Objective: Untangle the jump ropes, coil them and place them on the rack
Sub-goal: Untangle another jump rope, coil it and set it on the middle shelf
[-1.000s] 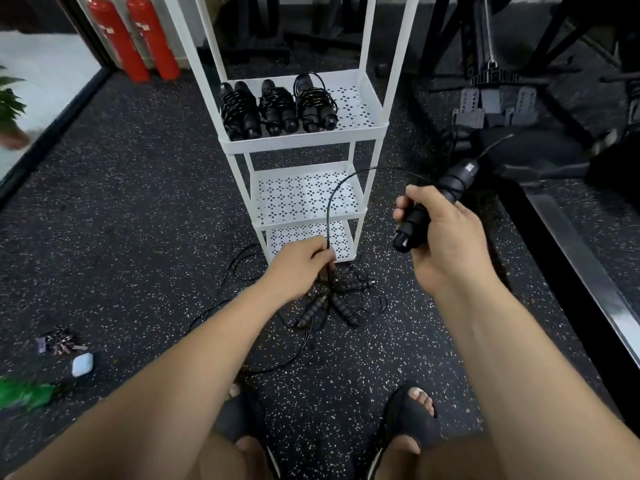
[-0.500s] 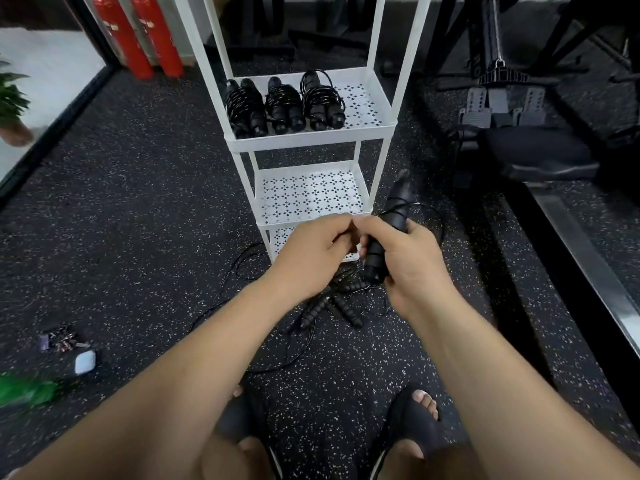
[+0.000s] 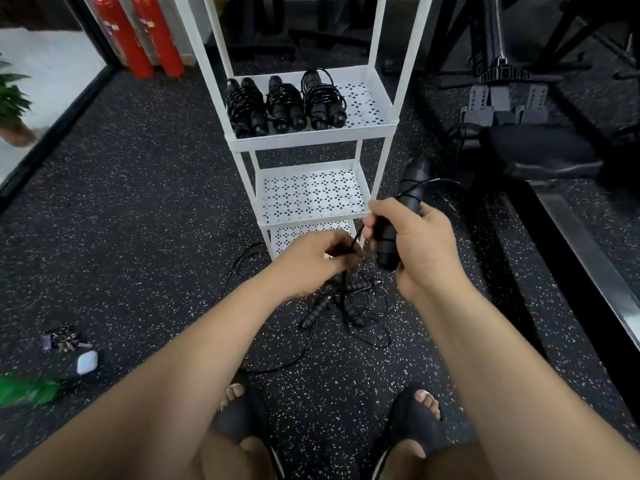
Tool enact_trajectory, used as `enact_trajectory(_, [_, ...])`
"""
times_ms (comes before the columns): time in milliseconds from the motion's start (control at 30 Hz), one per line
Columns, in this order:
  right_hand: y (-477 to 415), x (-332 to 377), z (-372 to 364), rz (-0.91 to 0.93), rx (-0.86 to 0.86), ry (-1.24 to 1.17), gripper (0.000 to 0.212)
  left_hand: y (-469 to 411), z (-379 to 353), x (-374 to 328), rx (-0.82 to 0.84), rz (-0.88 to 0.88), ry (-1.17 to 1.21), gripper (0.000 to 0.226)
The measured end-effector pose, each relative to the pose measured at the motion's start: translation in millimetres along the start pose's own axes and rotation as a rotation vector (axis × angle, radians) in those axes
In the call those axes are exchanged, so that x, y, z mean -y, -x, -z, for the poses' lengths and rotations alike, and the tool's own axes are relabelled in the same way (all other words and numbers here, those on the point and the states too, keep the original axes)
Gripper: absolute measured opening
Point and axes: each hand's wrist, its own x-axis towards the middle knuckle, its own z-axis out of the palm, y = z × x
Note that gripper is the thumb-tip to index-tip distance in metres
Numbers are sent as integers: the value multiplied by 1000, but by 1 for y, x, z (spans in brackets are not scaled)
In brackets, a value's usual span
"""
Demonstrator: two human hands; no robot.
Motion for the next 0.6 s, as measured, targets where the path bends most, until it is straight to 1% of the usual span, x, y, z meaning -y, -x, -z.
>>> enact_trajectory(100, [-1,6,5,28,-9,-31,9,-2,1,5,-27,-9,-62,8])
enact_trajectory(300, [-2,24,16,64,-27,-101,11,-5,4,9,-59,2,-158,8])
enact_trajectory(400, [-5,33,23,67,-43,-141,13,-4,7,13,-49,32,-241,22])
enact_trajectory(467, [-9,41,31,77,-57,-180,15,-4,10,17,-24,48,-288,26])
enact_trajectory(533, [-12,47,39,94,-69,-211,16,-2,13,18,11,80,-273,32])
enact_trajectory(600, [-15,48,44,92,-71,-241,15,0,14,15,18,110,-204,42])
